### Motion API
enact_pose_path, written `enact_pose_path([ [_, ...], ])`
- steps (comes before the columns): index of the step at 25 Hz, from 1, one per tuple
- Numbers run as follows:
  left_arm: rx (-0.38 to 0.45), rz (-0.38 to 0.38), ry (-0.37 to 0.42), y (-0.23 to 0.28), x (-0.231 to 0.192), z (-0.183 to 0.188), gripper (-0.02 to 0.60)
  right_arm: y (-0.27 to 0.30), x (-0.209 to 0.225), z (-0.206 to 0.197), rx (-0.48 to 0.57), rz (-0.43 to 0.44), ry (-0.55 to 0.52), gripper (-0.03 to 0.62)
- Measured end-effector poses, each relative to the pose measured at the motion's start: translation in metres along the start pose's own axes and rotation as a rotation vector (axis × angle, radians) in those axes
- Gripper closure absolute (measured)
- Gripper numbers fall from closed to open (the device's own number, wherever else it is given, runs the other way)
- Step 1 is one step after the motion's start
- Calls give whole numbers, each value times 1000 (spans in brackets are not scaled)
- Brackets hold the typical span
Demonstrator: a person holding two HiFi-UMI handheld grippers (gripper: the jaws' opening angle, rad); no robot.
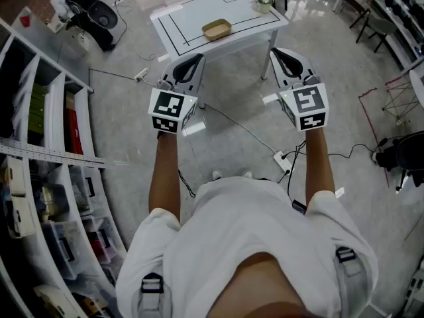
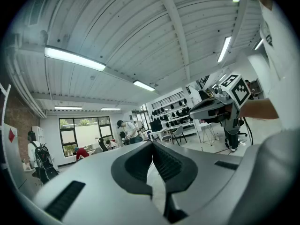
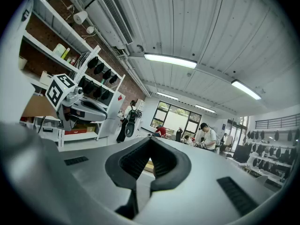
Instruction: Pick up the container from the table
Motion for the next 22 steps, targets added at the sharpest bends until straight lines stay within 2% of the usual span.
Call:
enact_pose_path([
  [8,-17,1,14,21,13,-1,565,-4,29,-16,13,9,35,580],
  [16,-47,26,2,60,25,-10,565,15,66,-48,-19,73,46,580],
  [22,-50,23,-4,101,3,-22,565,55,97,-55,6,47,82,583],
])
Point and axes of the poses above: the fingertips, and each gripper's own axes: y forward along the fingers, x to its right, z out of its top, the point moved 7 cm from there along -y, backward along the fingers, and after that the axes turned 7 degrees about y, right-handed, at the moved point
